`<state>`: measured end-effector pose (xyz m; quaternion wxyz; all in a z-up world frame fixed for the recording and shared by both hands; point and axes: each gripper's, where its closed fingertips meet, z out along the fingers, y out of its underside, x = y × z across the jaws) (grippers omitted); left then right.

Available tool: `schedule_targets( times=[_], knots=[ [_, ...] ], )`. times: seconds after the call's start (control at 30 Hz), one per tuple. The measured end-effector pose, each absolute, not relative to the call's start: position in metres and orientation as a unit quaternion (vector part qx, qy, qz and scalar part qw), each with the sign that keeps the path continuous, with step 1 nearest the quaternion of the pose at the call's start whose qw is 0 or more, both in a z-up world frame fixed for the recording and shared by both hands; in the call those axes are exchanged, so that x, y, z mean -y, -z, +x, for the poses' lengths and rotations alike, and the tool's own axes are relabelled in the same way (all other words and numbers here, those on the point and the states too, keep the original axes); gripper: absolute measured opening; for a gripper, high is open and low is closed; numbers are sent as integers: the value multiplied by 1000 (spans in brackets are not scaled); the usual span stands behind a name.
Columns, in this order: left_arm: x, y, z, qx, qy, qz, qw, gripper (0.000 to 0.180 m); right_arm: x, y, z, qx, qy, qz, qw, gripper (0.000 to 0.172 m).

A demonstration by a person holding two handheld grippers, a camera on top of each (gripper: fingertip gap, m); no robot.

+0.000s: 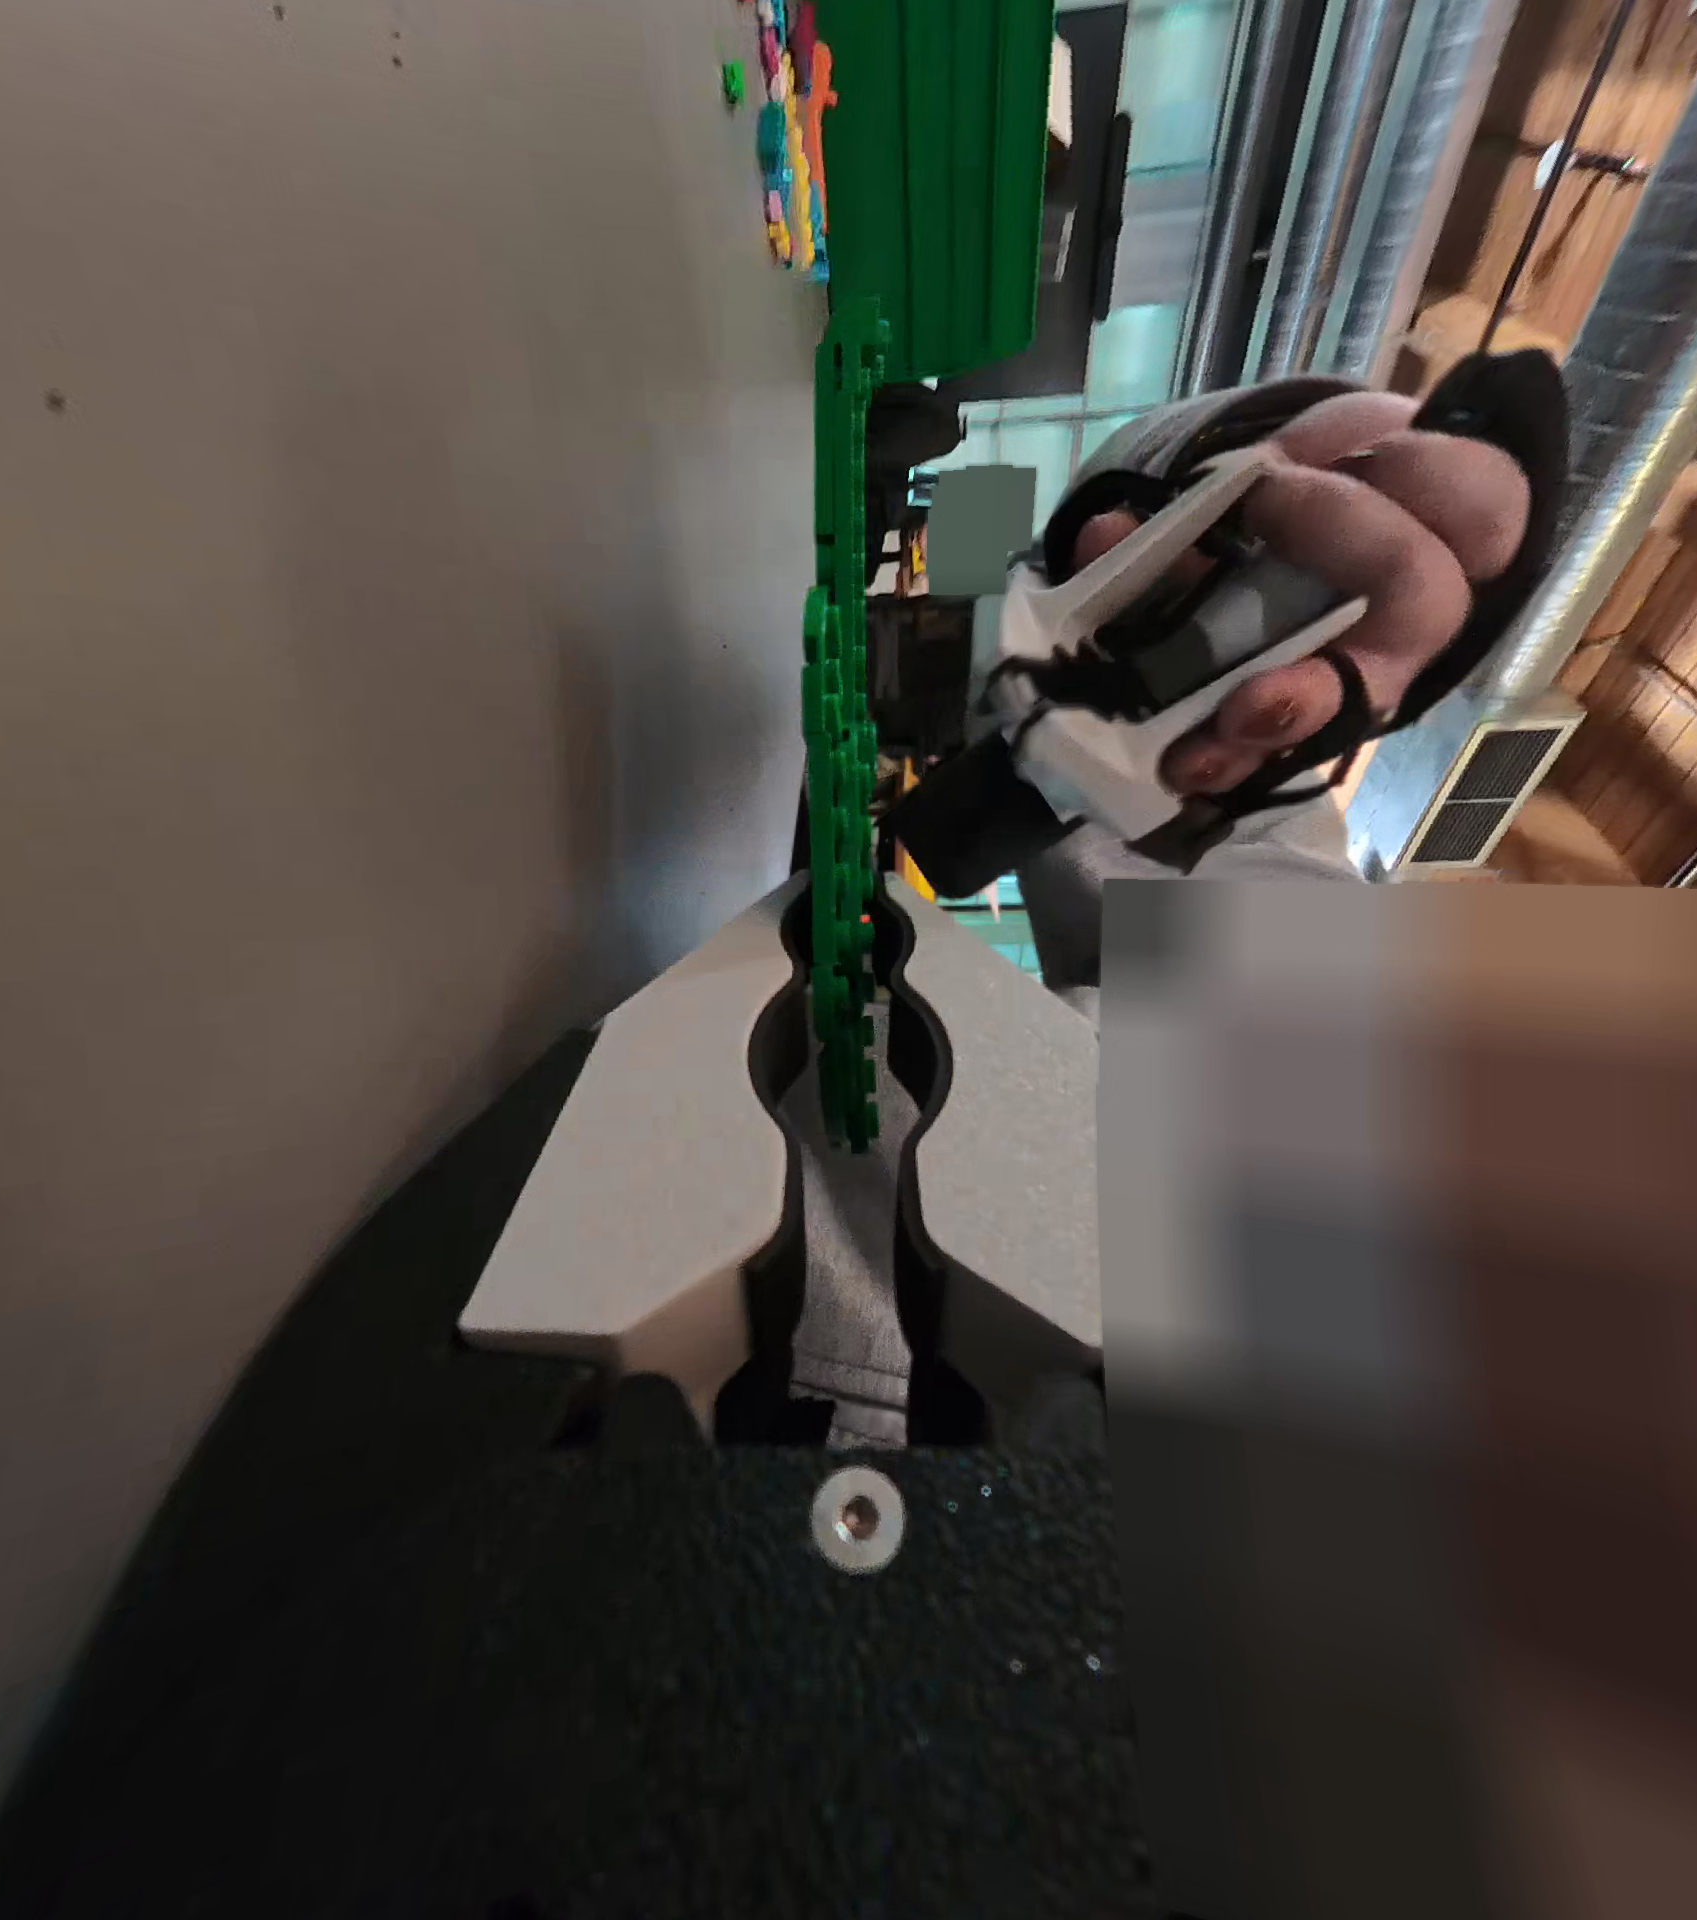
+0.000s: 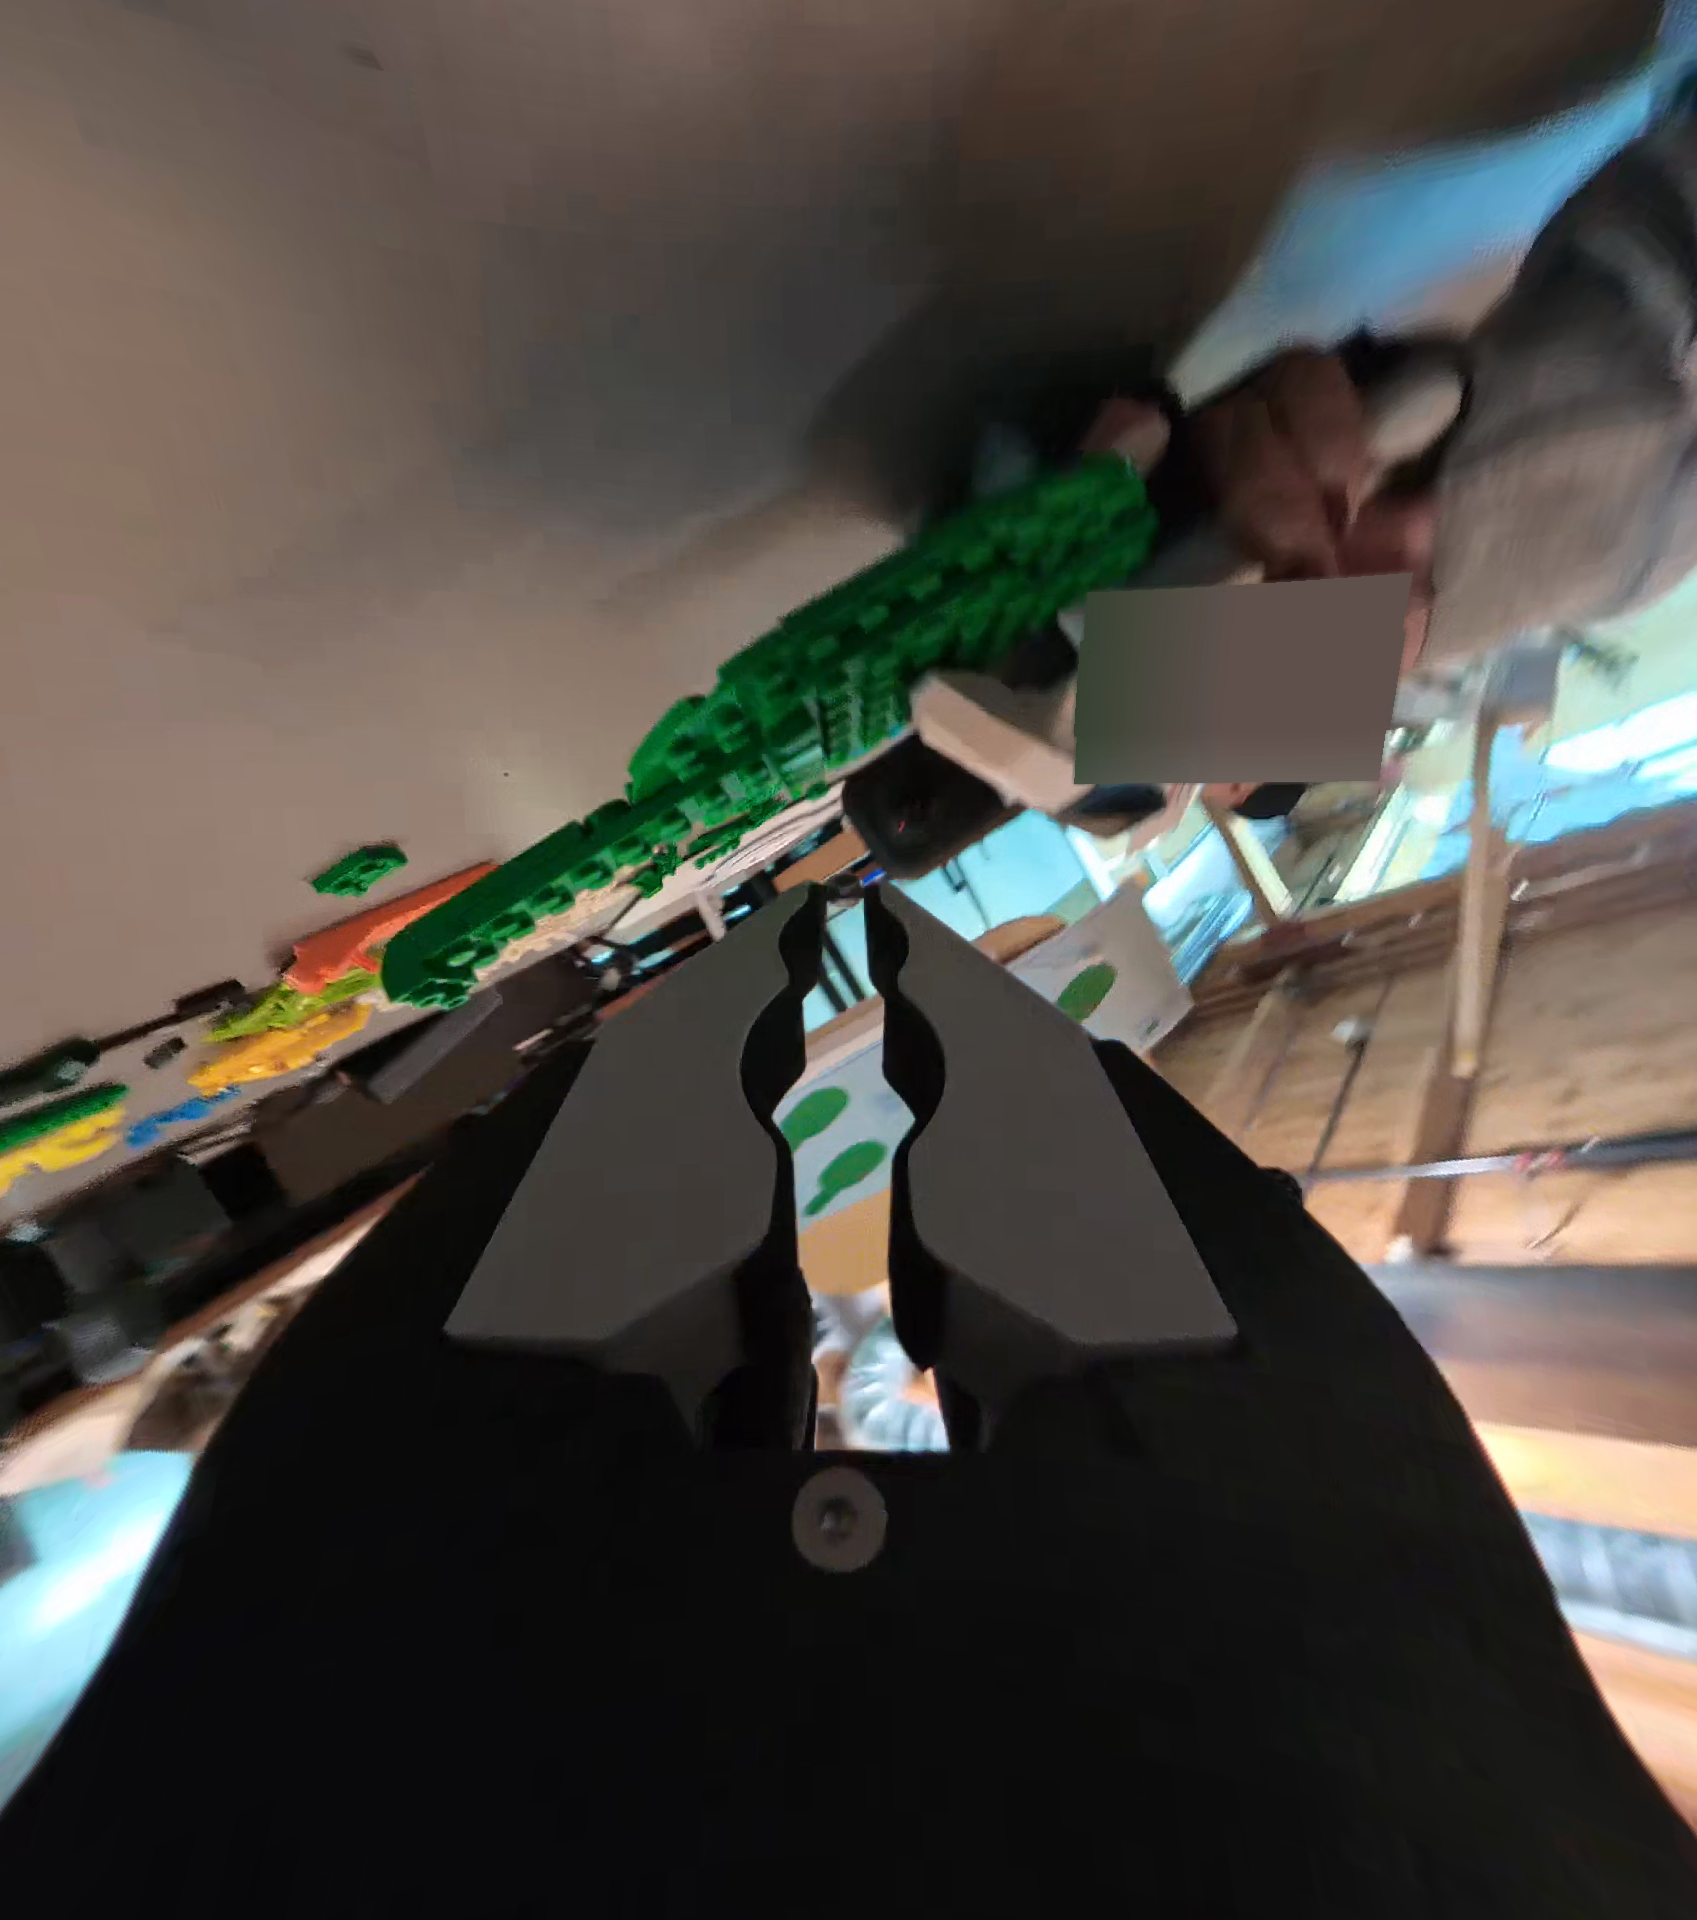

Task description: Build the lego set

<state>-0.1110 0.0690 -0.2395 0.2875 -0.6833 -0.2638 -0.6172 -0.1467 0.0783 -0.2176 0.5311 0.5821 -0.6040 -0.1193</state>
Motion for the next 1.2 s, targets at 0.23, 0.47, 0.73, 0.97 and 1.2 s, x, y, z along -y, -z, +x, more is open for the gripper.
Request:
schedule_targets(
  times=[0.23,0.47,0.73,0.97,1.2],
  knots=[
    [-77,243,-101,225,615,-707,269,6,-67,232,-137,544,132,660,501,6],
    [-77,238,-101,217,627,-695,277,5,-73,231,-135,536,146,674,487,5],
    [-75,237,-100,209,637,-691,270,5,-78,231,-137,530,164,683,475,5],
    [-76,236,-100,209,637,-690,273,5,-75,229,-135,528,157,690,469,6],
    [-77,236,-100,208,637,-690,274,5,-72,230,-129,529,147,695,465,6]
  ],
)
